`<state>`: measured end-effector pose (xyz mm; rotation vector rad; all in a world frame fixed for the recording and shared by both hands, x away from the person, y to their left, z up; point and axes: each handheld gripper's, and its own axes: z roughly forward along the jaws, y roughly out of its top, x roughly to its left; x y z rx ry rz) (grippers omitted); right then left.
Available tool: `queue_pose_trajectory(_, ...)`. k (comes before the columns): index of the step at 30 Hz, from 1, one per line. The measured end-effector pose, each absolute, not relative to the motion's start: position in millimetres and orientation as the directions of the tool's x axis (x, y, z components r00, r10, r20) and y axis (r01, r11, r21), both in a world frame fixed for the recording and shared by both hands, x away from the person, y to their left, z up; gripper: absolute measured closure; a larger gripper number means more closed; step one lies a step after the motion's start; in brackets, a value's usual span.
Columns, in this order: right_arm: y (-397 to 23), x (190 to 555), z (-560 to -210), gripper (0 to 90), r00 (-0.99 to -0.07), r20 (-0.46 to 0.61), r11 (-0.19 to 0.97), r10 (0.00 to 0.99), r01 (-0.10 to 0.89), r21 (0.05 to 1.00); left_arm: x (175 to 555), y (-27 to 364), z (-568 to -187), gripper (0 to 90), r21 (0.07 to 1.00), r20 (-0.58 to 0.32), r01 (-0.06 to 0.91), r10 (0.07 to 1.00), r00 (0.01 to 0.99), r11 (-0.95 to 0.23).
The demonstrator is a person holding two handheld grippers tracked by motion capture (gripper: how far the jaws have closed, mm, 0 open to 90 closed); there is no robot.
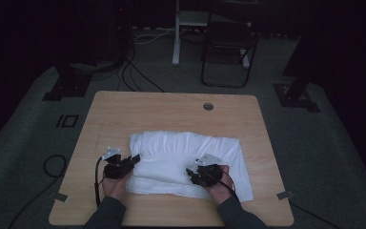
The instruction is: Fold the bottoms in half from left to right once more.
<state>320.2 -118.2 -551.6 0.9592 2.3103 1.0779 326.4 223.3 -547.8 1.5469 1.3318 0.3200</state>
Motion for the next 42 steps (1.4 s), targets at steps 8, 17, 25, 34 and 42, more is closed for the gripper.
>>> queue_pose_trajectory(8, -91, 333, -557, 44.2, -0.689, -0.087, 0.485, 0.72, 0.41, 0.773, 323, 213, -488, 84.8, 0.888, -0.339, 0.441, 0.829, 0.445, 0.127)
queue_pose_trajectory(17, -59, 349, -551, 39.2, -0.728, 0.002, 0.462, 0.686, 0.437, 0.772, 329, 172, -451, 84.9, 0.939, -0.226, 0.342, 0.792, 0.568, 0.023)
queue_pose_trajectory(25, -123, 338, -536, 40.1, -0.621, -0.005, 0.376, 0.784, 0.467, 0.8, 328, 157, -451, 84.9, 0.946, -0.179, 0.323, 0.777, 0.604, -0.033)
queue_pose_trajectory(34, -91, 360, -561, 43.7, -0.673, 0.052, 0.395, 0.738, 0.493, 0.775, 332, 118, -442, 84.8, 0.95, -0.101, 0.288, 0.753, 0.65, -0.122)
queue_pose_trajectory(42, -165, 356, -530, 41.5, -0.605, 0.14, 0.213, 0.784, 0.474, 0.855, 333, 83, -464, 84.8, 0.932, -0.086, 0.308, 0.707, 0.702, -0.193)
